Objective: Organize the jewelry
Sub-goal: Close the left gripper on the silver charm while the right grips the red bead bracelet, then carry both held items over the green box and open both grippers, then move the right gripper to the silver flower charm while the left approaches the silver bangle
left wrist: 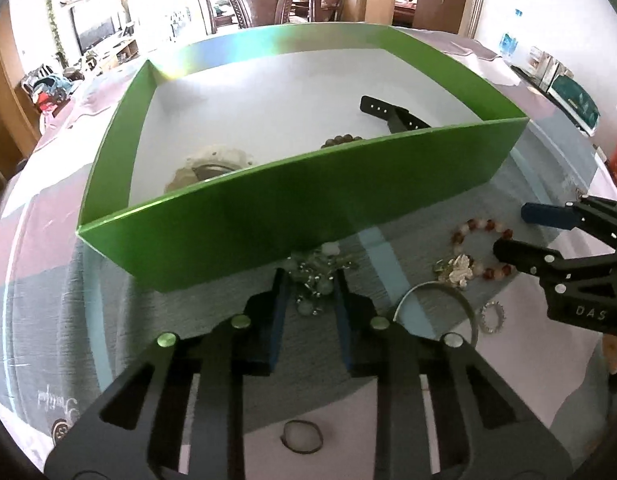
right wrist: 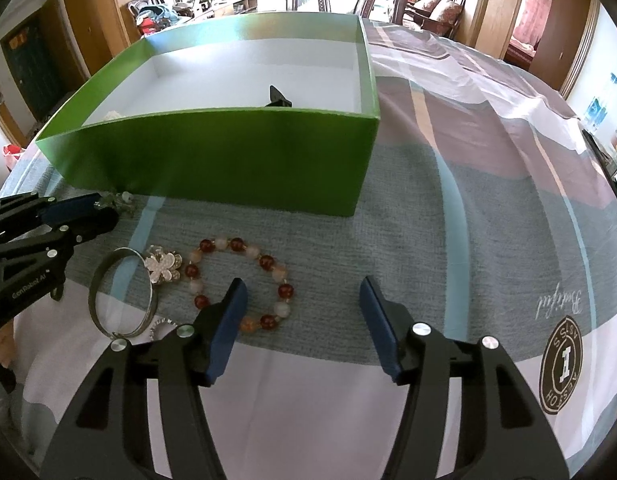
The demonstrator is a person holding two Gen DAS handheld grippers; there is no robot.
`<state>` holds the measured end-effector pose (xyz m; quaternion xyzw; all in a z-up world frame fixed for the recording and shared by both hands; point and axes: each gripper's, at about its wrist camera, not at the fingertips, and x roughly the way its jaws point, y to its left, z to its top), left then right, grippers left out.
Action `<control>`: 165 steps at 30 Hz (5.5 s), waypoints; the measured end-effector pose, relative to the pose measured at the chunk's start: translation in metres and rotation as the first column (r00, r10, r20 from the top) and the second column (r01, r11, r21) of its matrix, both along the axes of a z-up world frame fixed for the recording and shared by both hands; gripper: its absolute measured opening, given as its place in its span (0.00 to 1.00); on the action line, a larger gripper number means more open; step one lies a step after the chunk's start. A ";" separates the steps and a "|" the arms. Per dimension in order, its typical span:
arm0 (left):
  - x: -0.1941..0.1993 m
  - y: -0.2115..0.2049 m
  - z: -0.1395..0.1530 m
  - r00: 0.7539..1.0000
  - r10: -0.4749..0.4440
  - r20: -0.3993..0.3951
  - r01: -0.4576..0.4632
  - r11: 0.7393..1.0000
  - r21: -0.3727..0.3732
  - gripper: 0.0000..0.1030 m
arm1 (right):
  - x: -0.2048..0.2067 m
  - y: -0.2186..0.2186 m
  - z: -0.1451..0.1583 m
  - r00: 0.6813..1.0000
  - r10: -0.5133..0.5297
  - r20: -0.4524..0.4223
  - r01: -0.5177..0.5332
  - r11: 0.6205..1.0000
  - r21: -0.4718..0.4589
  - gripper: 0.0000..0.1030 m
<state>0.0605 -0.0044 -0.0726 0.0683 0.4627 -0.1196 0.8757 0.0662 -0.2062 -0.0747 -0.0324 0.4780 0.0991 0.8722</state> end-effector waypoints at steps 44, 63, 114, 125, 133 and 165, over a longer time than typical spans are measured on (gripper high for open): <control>0.001 0.005 0.000 0.999 0.043 0.014 -0.043 0.999 0.010 0.28 | -0.003 0.007 0.000 0.999 0.031 0.037 -0.031 1.000 0.005 0.38; 0.001 0.006 0.000 0.999 0.043 0.015 -0.043 0.999 0.010 0.18 | -0.009 0.012 0.002 0.998 0.049 0.029 -0.050 0.999 0.011 0.09; 0.001 -0.007 0.071 0.992 -0.051 0.113 0.052 0.999 -0.007 0.56 | -0.007 0.029 0.064 0.978 0.168 0.125 -0.184 0.975 0.121 0.38; -0.015 -0.017 0.034 0.992 -0.114 0.062 0.109 0.991 0.077 0.63 | 0.005 0.054 0.009 0.980 0.195 0.029 -0.197 0.974 0.116 0.38; -0.014 -0.022 0.010 0.987 -0.157 -0.025 0.158 0.985 0.065 0.66 | 0.006 0.033 0.005 0.996 0.088 0.000 -0.088 0.996 0.033 0.38; 0.004 -0.001 0.001 1.000 0.000 -0.028 0.001 0.999 0.046 0.42 | 0.000 0.030 -0.002 0.989 0.127 0.080 -0.129 0.991 0.017 0.53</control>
